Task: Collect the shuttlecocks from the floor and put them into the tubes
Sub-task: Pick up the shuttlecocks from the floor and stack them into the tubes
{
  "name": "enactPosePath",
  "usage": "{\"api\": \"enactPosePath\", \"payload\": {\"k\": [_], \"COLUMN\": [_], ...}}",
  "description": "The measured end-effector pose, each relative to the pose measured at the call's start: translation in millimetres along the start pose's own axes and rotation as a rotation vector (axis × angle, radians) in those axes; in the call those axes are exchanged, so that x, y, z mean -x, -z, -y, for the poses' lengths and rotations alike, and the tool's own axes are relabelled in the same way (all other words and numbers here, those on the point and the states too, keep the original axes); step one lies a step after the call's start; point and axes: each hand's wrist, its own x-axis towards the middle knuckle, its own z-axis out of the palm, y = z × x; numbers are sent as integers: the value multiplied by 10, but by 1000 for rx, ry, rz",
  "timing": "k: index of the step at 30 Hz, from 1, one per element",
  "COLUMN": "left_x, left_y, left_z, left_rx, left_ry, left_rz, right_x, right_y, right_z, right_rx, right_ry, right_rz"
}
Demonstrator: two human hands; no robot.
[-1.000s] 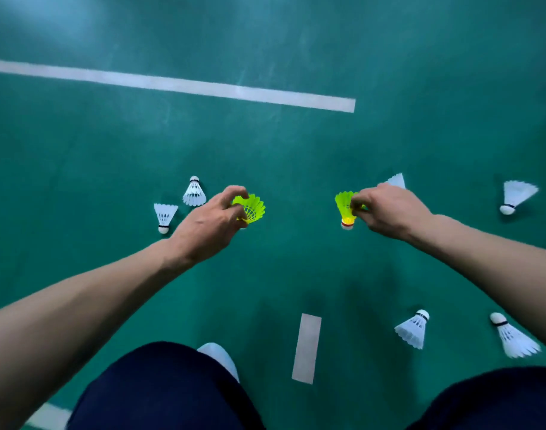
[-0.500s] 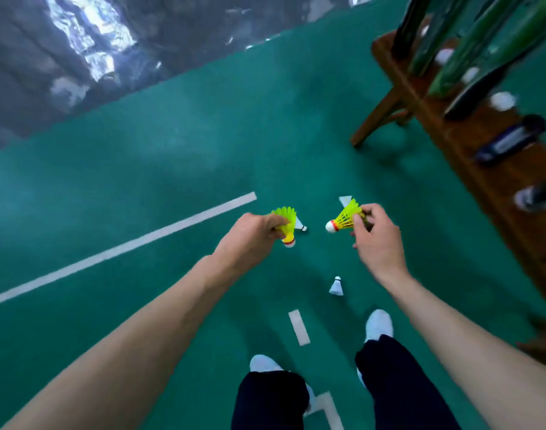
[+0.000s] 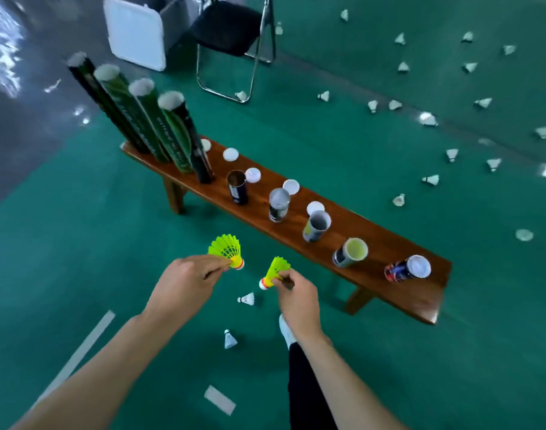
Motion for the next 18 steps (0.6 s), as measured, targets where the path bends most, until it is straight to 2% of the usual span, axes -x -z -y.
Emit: {"api": "enactPosePath", "payload": {"k": [7,12,18], "left_x": [-1259,-1833,-2282], "left_y": [-1096,-1903,-2459], "left_z": [-507,-597,-686], "left_rx": [69,11,-102], "left_ry": [123,156,193], "left_rz": [10,179,218], "right_x": [-751,-906,-874], "right_y": [1151,1308,1429], "right_z": [-270,-401,-545], "right_rx": [28,139,138], "right_ry": [-86,-63,-22], "right_rz": [-130,-154,-201]}}
